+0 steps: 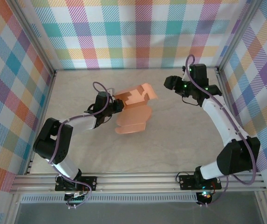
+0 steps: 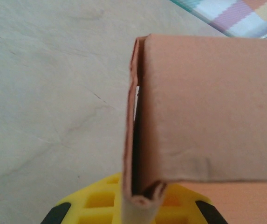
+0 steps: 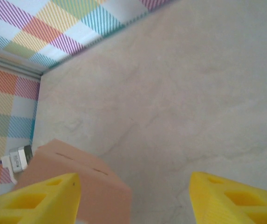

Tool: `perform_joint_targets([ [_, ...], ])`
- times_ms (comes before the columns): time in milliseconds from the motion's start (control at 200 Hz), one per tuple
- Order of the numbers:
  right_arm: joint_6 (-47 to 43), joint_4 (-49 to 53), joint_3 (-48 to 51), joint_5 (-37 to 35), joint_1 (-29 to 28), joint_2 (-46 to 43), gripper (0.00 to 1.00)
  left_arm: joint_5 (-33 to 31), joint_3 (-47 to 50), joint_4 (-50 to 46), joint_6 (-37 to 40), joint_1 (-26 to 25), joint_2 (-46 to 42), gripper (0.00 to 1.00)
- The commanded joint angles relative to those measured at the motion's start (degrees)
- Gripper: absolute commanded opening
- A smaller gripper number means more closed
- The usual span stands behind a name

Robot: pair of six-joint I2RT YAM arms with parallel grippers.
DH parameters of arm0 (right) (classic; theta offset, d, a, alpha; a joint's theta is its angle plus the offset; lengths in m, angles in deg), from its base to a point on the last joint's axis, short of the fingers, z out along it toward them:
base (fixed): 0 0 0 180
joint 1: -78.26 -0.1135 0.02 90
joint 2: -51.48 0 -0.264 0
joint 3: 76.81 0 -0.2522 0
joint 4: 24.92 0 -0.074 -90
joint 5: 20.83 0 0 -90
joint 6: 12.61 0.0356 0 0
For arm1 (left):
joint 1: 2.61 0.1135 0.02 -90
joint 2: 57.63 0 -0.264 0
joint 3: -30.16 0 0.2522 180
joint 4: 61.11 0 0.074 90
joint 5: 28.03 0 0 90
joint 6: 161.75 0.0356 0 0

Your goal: Fold the paper box

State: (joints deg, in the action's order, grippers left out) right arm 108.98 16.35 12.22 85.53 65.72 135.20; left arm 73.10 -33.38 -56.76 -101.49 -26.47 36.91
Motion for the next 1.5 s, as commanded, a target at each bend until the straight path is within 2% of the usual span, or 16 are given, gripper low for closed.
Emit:
perform_joint_targets([
  [0,-0.39,-4.69,-0.68,12.74,-0.30,3.16,0.58,5.71,-1.36,-1.90,1.19,0.48,-1.50,0.00],
  [175,-0.32,-7.95,-1.84,24.28,-1.25,7.77,0.54,6.22,-1.66,-1.80,0.54,0.48,-1.38,0.00],
  [295,-2.86,-6.27,-3.15,24.89,-3.58,8.88,0.48,4.97,-2.99,-5.18,0.22,0.48,-1.22,0.00],
  [530,-6.45,-4.94,-3.45,25.18,-6.84,9.77,0.45,3.88,-5.92,-11.14,-1.10,0.48,-0.68,0.00],
  [845,-17.36,3.42,-8.04,11.97,-12.56,11.54,0.44,5.74,-6.31,-10.99,-1.77,0.48,-0.90,0.00],
  [1045,-24.67,7.34,-9.92,-1.51,-16.27,13.06,0.44,7.05,-6.86,-12.44,-1.19,0.48,-1.25,0.00],
  [1345,-25.86,5.36,-6.44,-9.32,-17.46,13.22,0.43,8.97,-8.17,-18.56,0.48,0.57,-0.62,0.00],
  [1495,-28.37,4.38,-5.45,-17.65,-19.69,13.37,0.40,10.09,-8.78,-18.48,-0.05,0.57,0.79,0.00],
])
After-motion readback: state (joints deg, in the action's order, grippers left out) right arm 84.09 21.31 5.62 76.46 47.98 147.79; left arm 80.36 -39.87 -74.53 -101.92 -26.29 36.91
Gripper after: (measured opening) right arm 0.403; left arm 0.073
